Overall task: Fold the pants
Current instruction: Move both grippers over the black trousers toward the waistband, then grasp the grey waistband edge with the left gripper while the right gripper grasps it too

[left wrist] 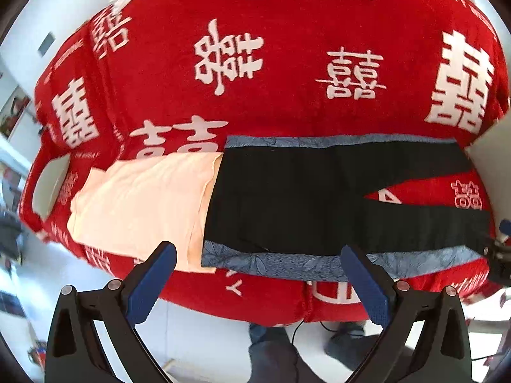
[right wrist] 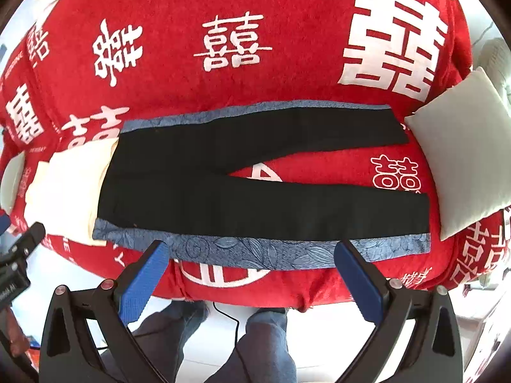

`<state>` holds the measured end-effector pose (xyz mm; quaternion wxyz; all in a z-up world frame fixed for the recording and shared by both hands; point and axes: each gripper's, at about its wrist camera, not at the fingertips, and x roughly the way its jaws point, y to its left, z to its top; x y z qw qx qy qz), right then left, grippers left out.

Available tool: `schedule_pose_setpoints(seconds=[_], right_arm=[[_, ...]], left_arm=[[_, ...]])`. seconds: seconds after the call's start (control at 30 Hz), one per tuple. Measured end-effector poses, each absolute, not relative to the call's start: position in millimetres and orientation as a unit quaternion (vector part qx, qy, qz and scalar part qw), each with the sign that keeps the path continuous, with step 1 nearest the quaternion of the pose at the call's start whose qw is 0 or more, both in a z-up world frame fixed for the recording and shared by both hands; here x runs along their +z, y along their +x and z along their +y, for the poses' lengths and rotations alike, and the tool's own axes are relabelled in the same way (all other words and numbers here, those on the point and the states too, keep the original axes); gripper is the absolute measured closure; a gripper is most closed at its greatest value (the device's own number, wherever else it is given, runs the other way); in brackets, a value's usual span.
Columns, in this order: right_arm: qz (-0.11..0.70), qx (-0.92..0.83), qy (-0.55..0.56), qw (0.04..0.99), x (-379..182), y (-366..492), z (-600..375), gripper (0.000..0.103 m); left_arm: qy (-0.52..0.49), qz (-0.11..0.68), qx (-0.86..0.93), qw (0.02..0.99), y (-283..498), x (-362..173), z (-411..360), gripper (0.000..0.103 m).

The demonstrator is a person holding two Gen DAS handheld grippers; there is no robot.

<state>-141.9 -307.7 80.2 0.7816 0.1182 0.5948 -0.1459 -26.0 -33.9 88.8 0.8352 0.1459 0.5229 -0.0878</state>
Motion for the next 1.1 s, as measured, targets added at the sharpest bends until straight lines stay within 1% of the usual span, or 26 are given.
schedule_pose_setpoints(seconds=[0.13,0.27,0.47,0.83,1.1], right_arm=[[0.603,-0.131,0.097,0.781,76,-144,-316,0.0],[0.612,-0.122,0.102,0.775,67,-144,-321,0.0],[0.623,-0.133,0.108,0.763,46,-137,-318,0.0],[0.65,-0.168,0.103,0.734,-12,-120,-302,0.0],[0.664,-0.18,0.079,0.721,-72,-111,-292,0.0]], left_arm=[[0.12,0.538,-0.06,0.832,-36,85,-39,0.0],[0.096,0.567,-0.043,0.817,-41,76,-37,0.0],[0.115,0.569,-0.057,0.812,-37,57,-33,0.0],[0.12,0.603,-0.083,0.784,2,-22,-26,0.0],[0.103,0.624,-0.077,0.771,20,-83,-19,0.0]])
